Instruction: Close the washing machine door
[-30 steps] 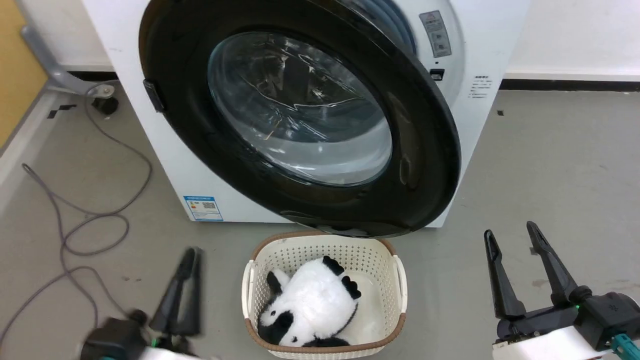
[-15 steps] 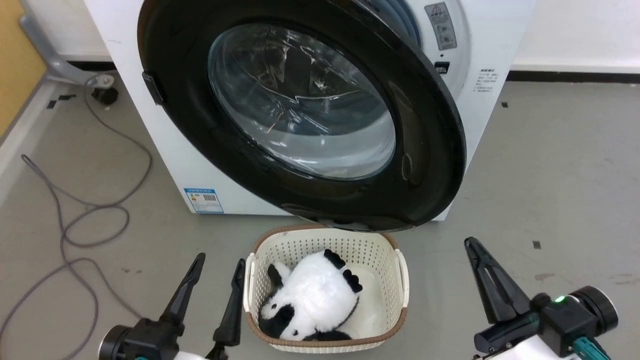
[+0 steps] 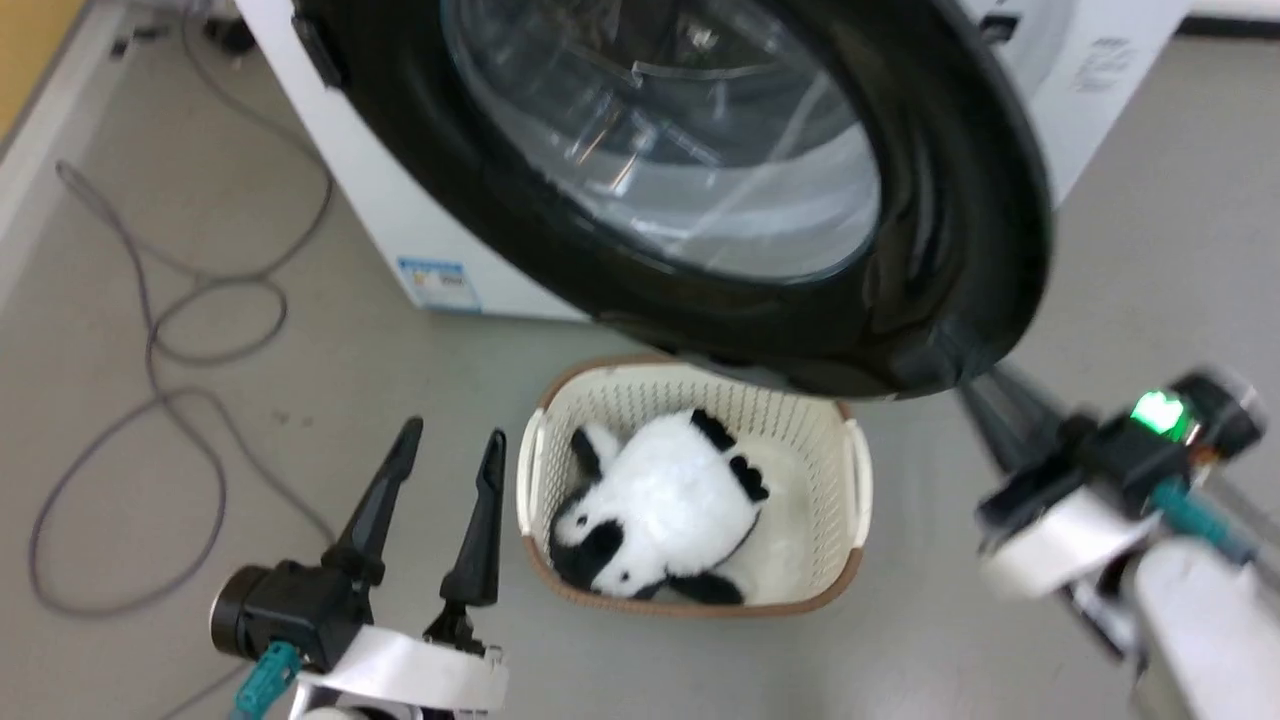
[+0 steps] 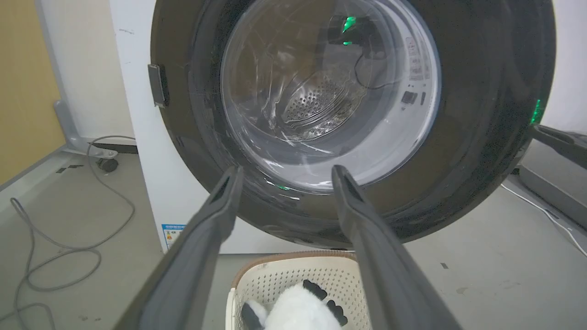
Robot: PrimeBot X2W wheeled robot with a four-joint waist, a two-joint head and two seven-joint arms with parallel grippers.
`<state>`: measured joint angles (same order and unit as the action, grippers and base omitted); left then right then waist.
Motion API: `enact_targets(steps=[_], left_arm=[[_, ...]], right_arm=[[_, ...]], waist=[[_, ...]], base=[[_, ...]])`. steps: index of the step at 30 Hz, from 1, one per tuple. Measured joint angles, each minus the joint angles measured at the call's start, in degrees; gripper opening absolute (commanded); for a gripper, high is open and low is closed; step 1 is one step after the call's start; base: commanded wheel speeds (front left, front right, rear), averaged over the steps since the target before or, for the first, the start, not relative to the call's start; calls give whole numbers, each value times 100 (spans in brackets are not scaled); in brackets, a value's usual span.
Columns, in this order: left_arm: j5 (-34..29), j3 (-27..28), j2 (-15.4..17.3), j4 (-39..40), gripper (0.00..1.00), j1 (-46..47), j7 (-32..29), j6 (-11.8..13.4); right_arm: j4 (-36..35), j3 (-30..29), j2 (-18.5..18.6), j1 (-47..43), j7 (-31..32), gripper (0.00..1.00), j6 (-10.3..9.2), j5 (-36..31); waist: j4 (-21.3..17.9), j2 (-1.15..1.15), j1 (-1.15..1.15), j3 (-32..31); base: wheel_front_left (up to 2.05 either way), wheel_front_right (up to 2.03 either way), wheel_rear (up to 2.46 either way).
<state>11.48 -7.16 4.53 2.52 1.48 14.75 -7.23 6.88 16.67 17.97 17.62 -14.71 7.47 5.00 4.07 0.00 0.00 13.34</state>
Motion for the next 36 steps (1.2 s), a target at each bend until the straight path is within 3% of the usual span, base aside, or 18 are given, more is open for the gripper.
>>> enact_targets(steps=[14, 28, 36], left_arm=[[-37, 0, -99, 108, 100, 435, 0, -1], [181, 9, -155, 180, 100, 746, 0, -1], [266, 30, -159, 147, 100, 831, 0, -1]], right_arm=[[1145, -313, 730, 1976, 175, 0, 14, 583], [1774, -767, 982, 3450, 502, 0, 23, 780], [1983, -801, 906, 3568, 486, 0, 76, 768]], waist=[[493, 0, 0, 997], [695, 0, 0, 1552], [720, 0, 0, 1586]], base=[[0, 0, 0], [0, 0, 0], [0, 0, 0]])
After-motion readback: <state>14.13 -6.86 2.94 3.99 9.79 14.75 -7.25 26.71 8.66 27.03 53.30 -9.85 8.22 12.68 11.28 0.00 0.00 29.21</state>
